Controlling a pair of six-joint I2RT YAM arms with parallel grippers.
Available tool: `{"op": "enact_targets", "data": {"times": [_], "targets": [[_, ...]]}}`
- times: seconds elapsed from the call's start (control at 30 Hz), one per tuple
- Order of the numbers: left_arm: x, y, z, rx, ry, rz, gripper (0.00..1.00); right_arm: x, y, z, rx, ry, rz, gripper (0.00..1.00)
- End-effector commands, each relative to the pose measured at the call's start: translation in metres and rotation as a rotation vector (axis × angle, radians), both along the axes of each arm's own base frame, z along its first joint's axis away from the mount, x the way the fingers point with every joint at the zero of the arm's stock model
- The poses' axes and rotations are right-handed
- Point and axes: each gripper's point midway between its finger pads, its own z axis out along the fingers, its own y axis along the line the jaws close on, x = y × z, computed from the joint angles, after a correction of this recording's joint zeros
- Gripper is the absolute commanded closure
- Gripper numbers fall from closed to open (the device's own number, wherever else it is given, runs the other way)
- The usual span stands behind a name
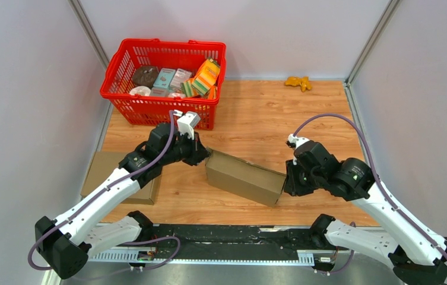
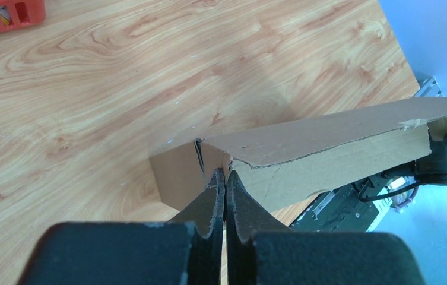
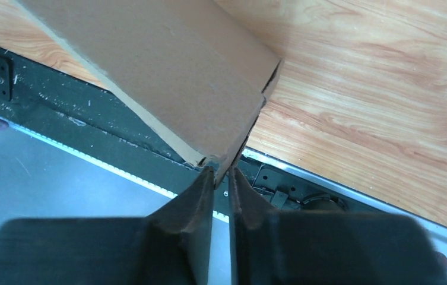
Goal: Fold the paper box
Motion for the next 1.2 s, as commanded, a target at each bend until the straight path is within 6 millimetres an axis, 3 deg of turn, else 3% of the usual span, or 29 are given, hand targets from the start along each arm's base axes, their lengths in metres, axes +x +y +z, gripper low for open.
{"op": "enact_targets", "data": {"times": [0.0,0.1,0.27,0.53,0.7,0.93,1.07,1.17], "targets": [[-0.020,0.003,-0.028,0.075,0.111,-0.050,1.00,0.007,0.027,0.023,0.143,-0.043,0.023,0.89],[-0.019,0.003,-0.028,0.075,0.112,-0.048,1.00,0.010,0.035,0.030,0.175,-0.036,0.022,0.96],[-0.019,0.001,-0.028,0.071,0.115,-0.054,1.00,0.012,0.047,0.027,0.202,0.001,0.011,1.00],[-0.021,0.002,-0.028,0.075,0.115,-0.056,1.00,0.019,0.043,0.032,0.198,-0.032,-0.040,1.00],[-0.021,0.004,-0.029,0.076,0.105,-0.053,1.00,0.018,0.037,0.000,0.119,-0.005,-0.009,1.00],[-0.026,0.011,-0.048,0.091,0.071,-0.030,1.00,0.020,0.035,-0.034,0.114,-0.049,0.036,1.00],[-0.027,0.020,-0.057,0.116,0.045,0.003,1.00,0.019,0.036,-0.030,0.152,-0.083,0.041,1.00],[-0.029,0.024,-0.056,0.114,0.035,0.020,1.00,0.022,0.014,-0.034,0.038,-0.069,-0.041,1.00]]}}
